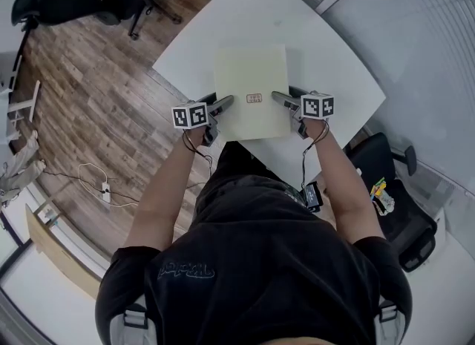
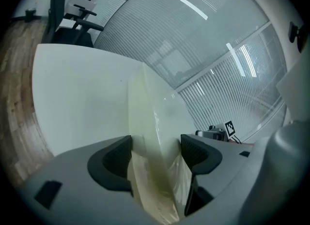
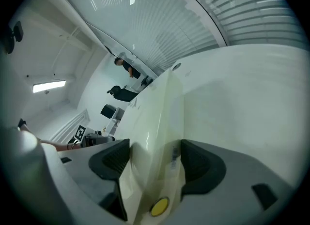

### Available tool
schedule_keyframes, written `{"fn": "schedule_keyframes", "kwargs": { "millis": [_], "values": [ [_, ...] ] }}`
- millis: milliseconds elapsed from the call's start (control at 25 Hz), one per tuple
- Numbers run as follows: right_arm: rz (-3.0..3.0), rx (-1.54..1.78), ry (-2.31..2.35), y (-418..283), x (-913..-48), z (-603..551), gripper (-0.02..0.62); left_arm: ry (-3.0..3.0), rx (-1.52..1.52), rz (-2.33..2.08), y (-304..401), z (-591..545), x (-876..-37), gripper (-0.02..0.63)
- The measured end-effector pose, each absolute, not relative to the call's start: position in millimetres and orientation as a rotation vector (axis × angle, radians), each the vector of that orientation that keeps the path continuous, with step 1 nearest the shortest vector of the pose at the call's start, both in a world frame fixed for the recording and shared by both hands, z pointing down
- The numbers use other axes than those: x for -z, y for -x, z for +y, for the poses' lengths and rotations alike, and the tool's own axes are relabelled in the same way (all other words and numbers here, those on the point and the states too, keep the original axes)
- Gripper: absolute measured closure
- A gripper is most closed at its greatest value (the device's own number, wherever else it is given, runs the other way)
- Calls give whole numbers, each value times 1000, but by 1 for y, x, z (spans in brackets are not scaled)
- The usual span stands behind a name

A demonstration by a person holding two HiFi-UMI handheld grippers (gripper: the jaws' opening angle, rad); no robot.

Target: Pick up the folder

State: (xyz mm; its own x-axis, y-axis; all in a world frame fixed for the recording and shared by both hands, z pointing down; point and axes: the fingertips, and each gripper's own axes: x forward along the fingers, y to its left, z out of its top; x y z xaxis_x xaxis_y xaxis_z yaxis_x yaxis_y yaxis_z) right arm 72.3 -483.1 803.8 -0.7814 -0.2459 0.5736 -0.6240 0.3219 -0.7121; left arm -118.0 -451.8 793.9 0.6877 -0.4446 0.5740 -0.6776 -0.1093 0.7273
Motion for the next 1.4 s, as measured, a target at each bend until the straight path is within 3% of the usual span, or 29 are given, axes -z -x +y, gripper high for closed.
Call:
{"fn": "schedule_keyframes", "kwargs": {
  "millis": [720,1400],
  "values": [
    [-2471,-1260,-797,-85,-697,-412,268,-1932,-219,-1029,102,-383,-703,278],
    [-2555,-1134,-861,-78,-648,-359,268,-2046,-171,-1036,107,-332,-645,278]
  ]
}}
